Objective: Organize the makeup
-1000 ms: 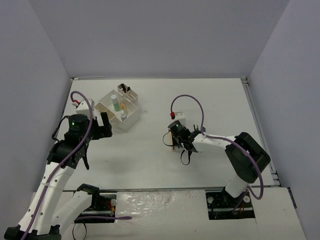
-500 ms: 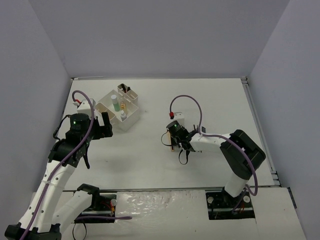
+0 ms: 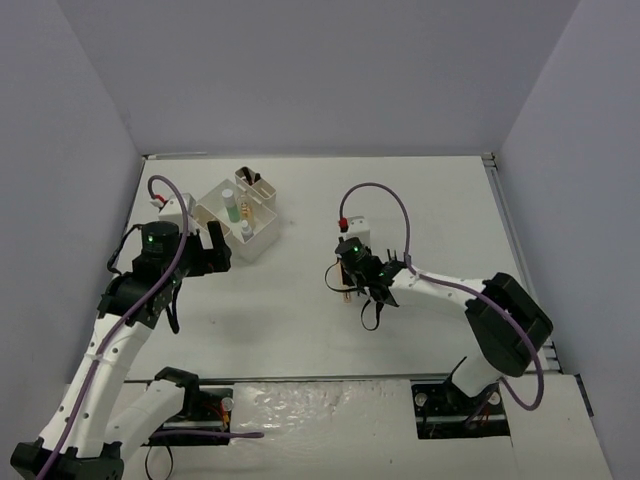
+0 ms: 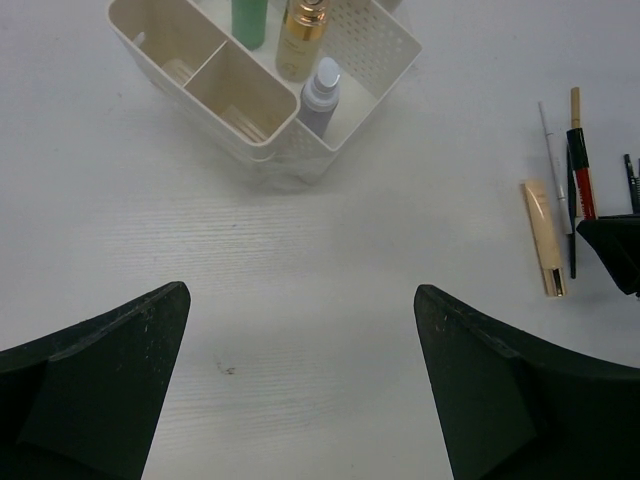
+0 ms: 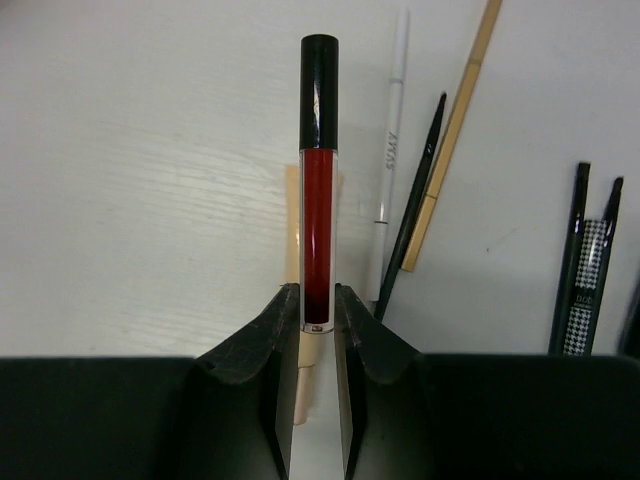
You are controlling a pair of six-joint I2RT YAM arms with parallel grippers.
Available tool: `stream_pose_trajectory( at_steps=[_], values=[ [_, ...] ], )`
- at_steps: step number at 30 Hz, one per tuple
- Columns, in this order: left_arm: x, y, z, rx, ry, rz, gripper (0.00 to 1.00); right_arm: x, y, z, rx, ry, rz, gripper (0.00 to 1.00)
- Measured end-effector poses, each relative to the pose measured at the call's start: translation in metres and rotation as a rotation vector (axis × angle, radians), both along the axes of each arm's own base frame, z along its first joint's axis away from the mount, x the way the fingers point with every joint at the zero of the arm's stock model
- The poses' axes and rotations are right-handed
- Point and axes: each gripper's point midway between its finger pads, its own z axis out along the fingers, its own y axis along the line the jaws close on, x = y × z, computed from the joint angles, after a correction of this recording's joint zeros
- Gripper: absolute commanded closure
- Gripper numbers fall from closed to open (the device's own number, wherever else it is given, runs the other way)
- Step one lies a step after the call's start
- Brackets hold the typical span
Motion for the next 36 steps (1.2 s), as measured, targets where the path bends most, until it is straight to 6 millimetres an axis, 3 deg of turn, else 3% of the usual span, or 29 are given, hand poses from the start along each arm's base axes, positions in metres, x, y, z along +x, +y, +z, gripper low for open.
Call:
stream_pose_trajectory(
  at_steps=[7,11,17,22,28,36],
  values=[
    [0.016,-0.040,0.040,-0.175,0.015,-0.104,0.07,-0.022,0.043,0.096,0.144,-0.240,0.209,1.00],
    [0.020,-0.064,0.056,-0.280,0.030,-0.161,0.07,-0.038,0.060,0.128,0.205,-0.341,0.330,1.00],
    [0.027,-0.109,0.079,-0.411,0.077,-0.270,0.07,-0.056,0.076,0.153,0.253,-0.433,0.470,1.00],
    [0.023,-0.146,0.080,-0.435,0.130,-0.349,0.09,-0.062,0.086,0.165,0.276,-0.477,0.540,1.00],
    [0.019,-0.167,0.068,-0.435,0.194,-0.379,0.24,-0.064,0.091,0.169,0.286,-0.494,0.576,1.00],
    [0.019,-0.177,0.057,-0.441,0.242,-0.373,0.55,-0.066,0.091,0.169,0.290,-0.505,0.584,1.00]
  ],
)
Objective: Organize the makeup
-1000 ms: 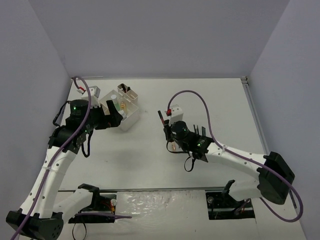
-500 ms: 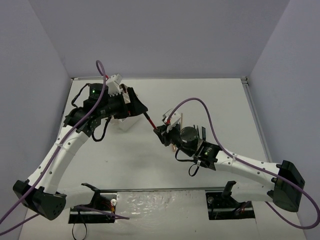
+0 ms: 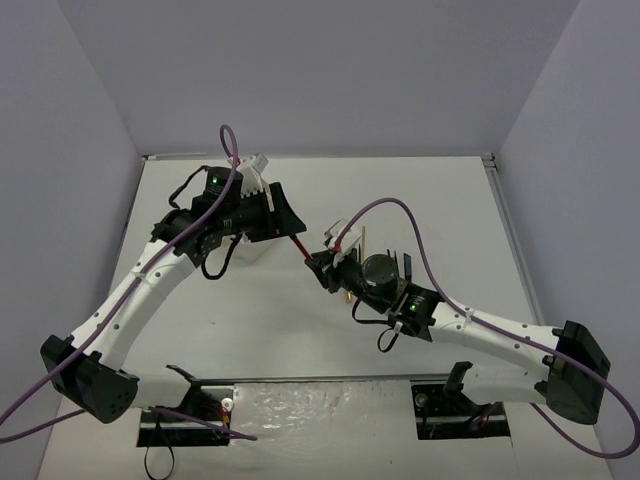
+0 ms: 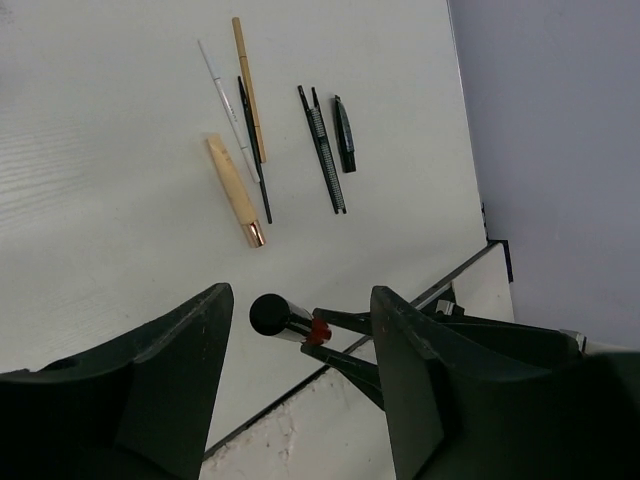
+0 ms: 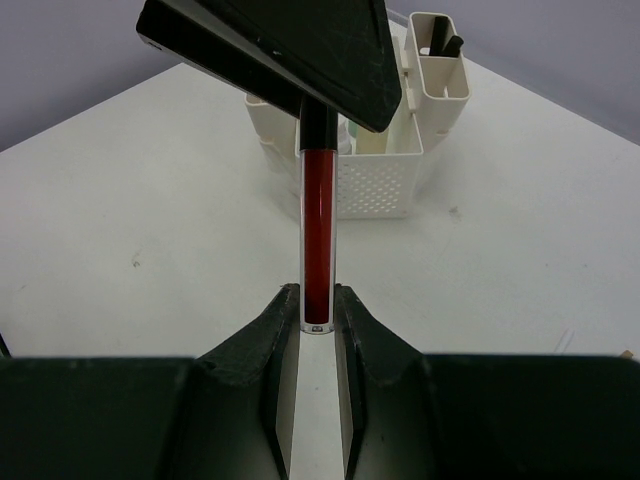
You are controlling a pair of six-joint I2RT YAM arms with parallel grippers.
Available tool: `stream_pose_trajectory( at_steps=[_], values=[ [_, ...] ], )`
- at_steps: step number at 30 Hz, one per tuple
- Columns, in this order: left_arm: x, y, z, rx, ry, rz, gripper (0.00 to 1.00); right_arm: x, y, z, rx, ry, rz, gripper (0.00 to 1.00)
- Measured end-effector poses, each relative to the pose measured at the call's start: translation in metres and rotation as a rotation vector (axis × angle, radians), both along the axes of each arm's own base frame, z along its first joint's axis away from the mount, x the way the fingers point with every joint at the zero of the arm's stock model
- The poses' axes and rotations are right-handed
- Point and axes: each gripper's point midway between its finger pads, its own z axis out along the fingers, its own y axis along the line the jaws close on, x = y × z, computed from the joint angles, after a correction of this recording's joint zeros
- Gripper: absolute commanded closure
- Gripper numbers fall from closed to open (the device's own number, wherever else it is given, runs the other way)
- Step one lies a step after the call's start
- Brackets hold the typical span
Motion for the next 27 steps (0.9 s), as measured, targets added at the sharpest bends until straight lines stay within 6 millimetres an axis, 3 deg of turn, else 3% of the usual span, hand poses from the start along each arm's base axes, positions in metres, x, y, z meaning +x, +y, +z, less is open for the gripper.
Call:
stream_pose_trajectory(
  at_steps=[9,13,15,20,22,24,27],
  values=[
    [0.000,-0.004,0.003,-0.021,0.009,0.011,0.98,-0.001,-0.002,0.003,0.013,-0.011,0.000,1.00],
    [0.000,-0.007,0.005,-0.036,0.008,0.010,1.00,-0.002,-0.004,0.003,0.017,-0.014,-0.004,0.99],
    [0.000,-0.009,0.005,-0.038,0.009,0.009,1.00,-0.002,-0.005,0.003,0.017,-0.014,-0.005,0.91],
    [0.001,-0.008,0.005,-0.035,0.005,0.012,1.00,-0.001,-0.005,0.004,0.019,-0.016,-0.010,0.28],
    [0.002,-0.007,0.005,-0.027,-0.004,0.017,1.00,-0.001,-0.006,0.004,0.016,-0.020,-0.013,0.09],
    [0.005,-0.005,0.004,-0.008,-0.026,0.017,1.00,0.001,-0.008,0.003,0.013,-0.016,-0.029,0.02],
    [0.013,0.002,0.003,0.046,-0.080,0.030,1.00,0.005,-0.014,-0.003,-0.014,-0.002,-0.070,0.00]
  ],
)
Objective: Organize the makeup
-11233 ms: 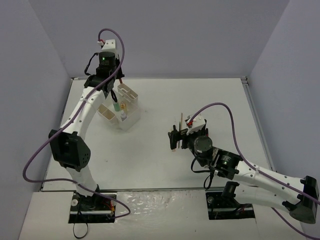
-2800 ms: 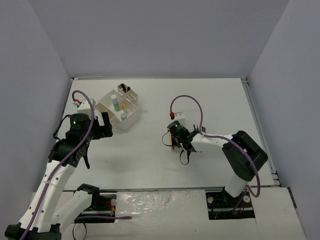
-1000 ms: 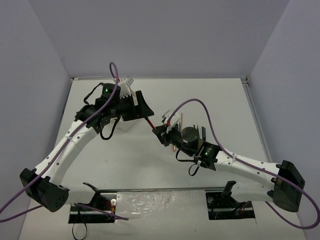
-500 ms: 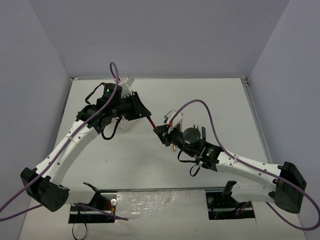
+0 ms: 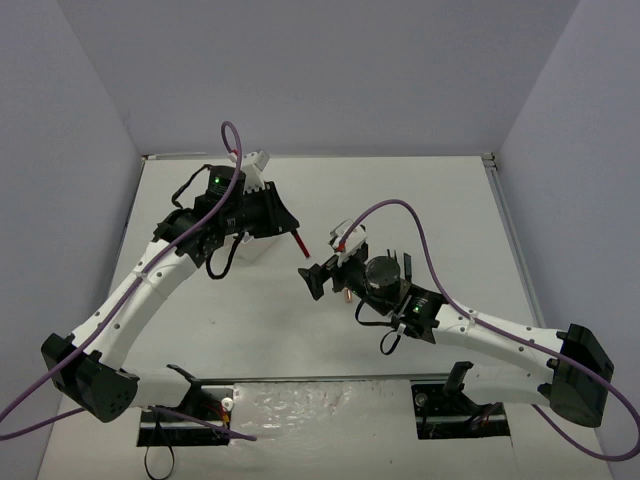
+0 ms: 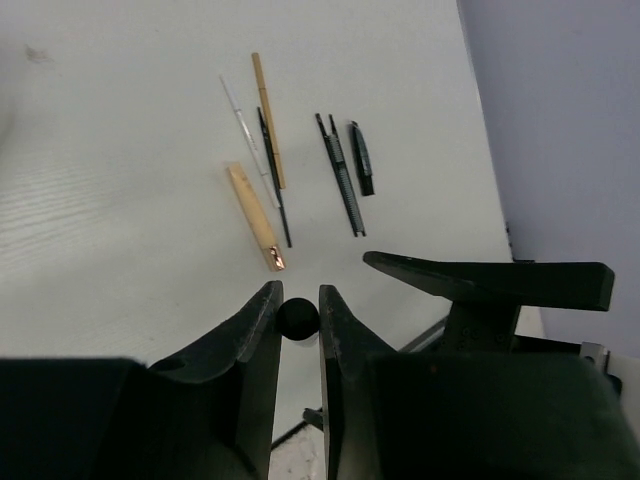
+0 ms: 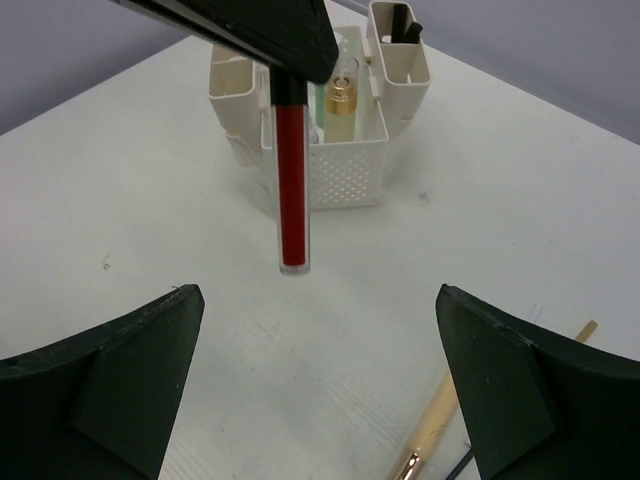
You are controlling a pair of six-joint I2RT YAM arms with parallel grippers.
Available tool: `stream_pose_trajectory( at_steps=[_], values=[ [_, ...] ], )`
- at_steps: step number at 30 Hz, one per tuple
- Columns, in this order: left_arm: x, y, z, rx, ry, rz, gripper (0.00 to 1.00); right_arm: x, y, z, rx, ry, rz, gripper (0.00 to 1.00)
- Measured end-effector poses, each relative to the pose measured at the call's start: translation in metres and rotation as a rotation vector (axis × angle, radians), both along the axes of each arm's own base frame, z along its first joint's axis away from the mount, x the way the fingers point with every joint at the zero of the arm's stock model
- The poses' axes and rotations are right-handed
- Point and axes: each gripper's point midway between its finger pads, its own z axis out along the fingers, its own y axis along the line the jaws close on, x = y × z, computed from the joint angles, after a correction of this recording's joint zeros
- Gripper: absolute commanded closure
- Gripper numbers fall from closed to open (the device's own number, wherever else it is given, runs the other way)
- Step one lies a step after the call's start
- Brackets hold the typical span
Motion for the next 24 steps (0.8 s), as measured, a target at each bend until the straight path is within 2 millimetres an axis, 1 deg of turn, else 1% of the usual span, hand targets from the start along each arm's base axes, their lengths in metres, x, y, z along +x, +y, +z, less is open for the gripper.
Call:
stream_pose_trajectory(
  at_steps=[3,6,9,13,16,17,21,24],
  values=[
    [0.016,0.009,0.004,0.073,-0.073,0.029,1.00,0.004,-0.009,-0.007,-0.030,0.020,-0.051,0.00],
    [0.043,0.019,0.013,0.149,-0.153,0.080,1.00,0.006,-0.021,-0.013,-0.052,0.046,-0.107,0.00],
    [0.078,0.037,0.019,0.236,-0.222,0.162,1.00,0.008,-0.032,-0.018,-0.066,0.072,-0.163,0.00],
    [0.128,0.065,0.021,0.346,-0.286,0.278,1.00,0.009,-0.043,-0.023,-0.071,0.102,-0.219,0.00],
    [0.159,0.089,0.013,0.431,-0.301,0.347,1.00,0.008,-0.050,-0.025,-0.063,0.120,-0.245,0.00],
    [0.170,0.094,0.011,0.449,-0.306,0.364,1.00,0.006,-0.052,-0.027,-0.061,0.125,-0.250,0.00],
    [0.206,0.110,-0.003,0.503,-0.308,0.412,1.00,0.003,-0.062,-0.033,-0.057,0.137,-0.271,0.00],
    [0.226,0.119,-0.019,0.540,-0.297,0.428,1.00,0.002,-0.070,-0.041,-0.068,0.147,-0.287,0.00]
  ],
)
